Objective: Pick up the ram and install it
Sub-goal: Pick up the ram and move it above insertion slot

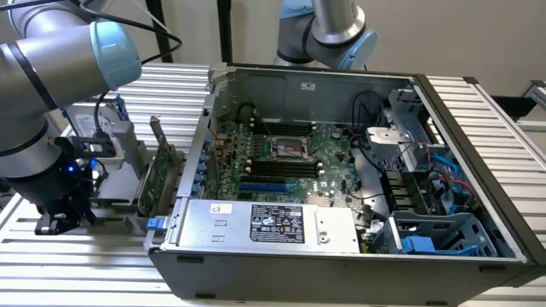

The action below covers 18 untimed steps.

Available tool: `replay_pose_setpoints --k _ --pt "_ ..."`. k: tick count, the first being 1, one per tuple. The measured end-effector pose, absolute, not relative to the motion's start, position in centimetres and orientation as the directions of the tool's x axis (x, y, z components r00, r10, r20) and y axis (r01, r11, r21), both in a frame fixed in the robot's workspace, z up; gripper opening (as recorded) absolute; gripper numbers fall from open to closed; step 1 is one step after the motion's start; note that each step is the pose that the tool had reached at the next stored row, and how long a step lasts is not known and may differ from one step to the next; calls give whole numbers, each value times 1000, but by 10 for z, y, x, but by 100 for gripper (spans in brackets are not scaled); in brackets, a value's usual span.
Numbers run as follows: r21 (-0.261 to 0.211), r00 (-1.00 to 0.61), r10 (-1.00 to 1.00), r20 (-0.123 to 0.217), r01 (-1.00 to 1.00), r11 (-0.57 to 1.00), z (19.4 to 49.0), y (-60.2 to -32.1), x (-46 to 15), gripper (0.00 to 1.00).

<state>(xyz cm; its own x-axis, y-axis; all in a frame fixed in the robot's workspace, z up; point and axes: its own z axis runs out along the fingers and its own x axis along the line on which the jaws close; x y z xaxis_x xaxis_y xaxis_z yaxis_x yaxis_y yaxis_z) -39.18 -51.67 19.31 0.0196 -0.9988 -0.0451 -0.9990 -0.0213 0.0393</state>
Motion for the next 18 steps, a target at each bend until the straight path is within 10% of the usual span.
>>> replay_pose_setpoints --k 18 --pt "39 20 -999 -45 -999 -21 206 -515 -391 0"
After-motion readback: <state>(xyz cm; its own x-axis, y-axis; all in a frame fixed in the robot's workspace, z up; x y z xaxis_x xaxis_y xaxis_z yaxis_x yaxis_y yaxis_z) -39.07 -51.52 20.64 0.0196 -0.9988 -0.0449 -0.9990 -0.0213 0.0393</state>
